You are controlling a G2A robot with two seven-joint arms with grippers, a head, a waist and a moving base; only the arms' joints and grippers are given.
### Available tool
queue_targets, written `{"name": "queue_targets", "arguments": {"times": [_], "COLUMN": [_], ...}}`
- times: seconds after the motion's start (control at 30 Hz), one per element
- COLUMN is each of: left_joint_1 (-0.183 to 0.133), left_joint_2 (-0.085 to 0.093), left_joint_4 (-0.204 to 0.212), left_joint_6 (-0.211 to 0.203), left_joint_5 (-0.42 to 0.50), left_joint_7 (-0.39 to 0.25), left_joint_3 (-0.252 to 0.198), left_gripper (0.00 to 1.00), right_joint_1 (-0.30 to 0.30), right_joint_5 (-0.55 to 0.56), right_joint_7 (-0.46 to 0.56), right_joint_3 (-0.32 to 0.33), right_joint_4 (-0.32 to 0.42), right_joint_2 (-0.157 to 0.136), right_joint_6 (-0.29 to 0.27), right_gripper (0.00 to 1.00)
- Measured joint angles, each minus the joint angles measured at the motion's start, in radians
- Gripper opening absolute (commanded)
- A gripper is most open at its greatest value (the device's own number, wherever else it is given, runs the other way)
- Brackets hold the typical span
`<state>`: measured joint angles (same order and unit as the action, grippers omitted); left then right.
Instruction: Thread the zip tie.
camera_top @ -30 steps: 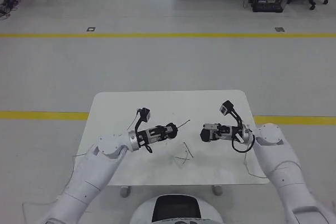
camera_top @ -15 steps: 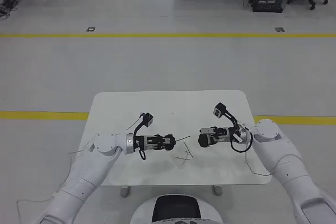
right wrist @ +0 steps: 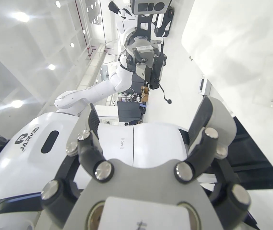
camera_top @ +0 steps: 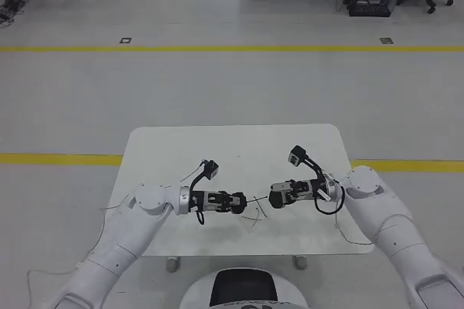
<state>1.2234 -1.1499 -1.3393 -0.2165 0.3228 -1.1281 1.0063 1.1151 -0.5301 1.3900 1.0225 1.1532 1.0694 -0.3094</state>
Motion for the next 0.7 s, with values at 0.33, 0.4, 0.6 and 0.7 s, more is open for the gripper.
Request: {"name": "queue_targets", "arguments": {"times": [0.33, 0.4, 0.6, 0.7], "left_joint_1": [0.000, -0.004, -0.017, -0.020], "left_joint_2": [0.005, 0.006, 0.008, 0.010], "left_joint_4": [0.007, 0.015, 0.031, 0.034], "left_joint_6": [0.034, 0.037, 0.037, 0.037], "left_joint_5": [0.089, 0.117, 0.156, 0.170], "left_joint_7": [-0.020, -0.037, -0.070, -0.077], "left_joint_3": [-0.003, -0.003, -0.014, -0.019], "left_gripper": [0.00, 0.00, 0.00, 0.00], "right_joint_1": [0.028, 0.030, 0.034, 0.034], "right_joint_5": [-0.036, -0.040, -0.074, -0.093], "right_joint_7": [0.000, 0.000, 0.000, 0.000], "right_joint_3": [-0.003, -0.002, -0.006, -0.014], "right_joint_4": [0.016, 0.019, 0.027, 0.032], "right_joint_2": [-0.011, -0.018, -0.031, -0.036], "right_joint_6": [-0.031, -0.031, -0.031, -0.031], "right_gripper": [0.92, 0.71, 0.45, 0.37]}}
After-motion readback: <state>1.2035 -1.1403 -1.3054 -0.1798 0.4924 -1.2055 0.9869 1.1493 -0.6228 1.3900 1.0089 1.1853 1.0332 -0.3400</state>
